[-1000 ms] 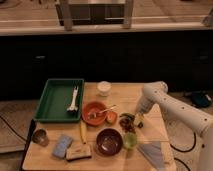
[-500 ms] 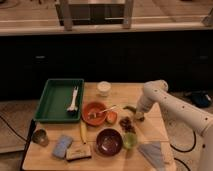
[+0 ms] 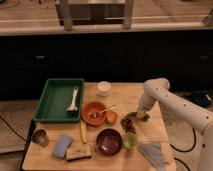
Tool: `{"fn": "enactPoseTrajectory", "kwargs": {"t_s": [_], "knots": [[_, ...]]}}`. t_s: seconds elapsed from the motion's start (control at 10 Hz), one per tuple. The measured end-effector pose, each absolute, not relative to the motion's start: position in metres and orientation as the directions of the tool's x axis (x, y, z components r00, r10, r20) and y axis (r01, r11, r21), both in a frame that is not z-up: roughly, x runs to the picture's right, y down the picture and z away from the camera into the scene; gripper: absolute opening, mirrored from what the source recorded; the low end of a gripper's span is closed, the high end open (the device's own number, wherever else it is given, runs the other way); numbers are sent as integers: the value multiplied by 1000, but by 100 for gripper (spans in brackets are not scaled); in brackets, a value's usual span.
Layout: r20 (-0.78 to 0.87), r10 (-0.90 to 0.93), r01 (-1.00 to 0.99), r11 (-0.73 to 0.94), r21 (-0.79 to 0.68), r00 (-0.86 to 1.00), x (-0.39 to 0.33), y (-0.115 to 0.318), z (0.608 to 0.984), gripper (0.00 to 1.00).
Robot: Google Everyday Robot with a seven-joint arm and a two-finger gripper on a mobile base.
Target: Place pepper in purple bowl
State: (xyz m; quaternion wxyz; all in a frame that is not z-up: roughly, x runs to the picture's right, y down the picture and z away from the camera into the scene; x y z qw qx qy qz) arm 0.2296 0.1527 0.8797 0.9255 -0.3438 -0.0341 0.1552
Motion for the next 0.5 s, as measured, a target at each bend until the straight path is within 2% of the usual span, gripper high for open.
{"fn": "enactPoseTrajectory", "kwargs": {"t_s": [0.5], "knots": [[57, 257, -167, 765, -622, 965, 249, 122, 861, 0]]}}
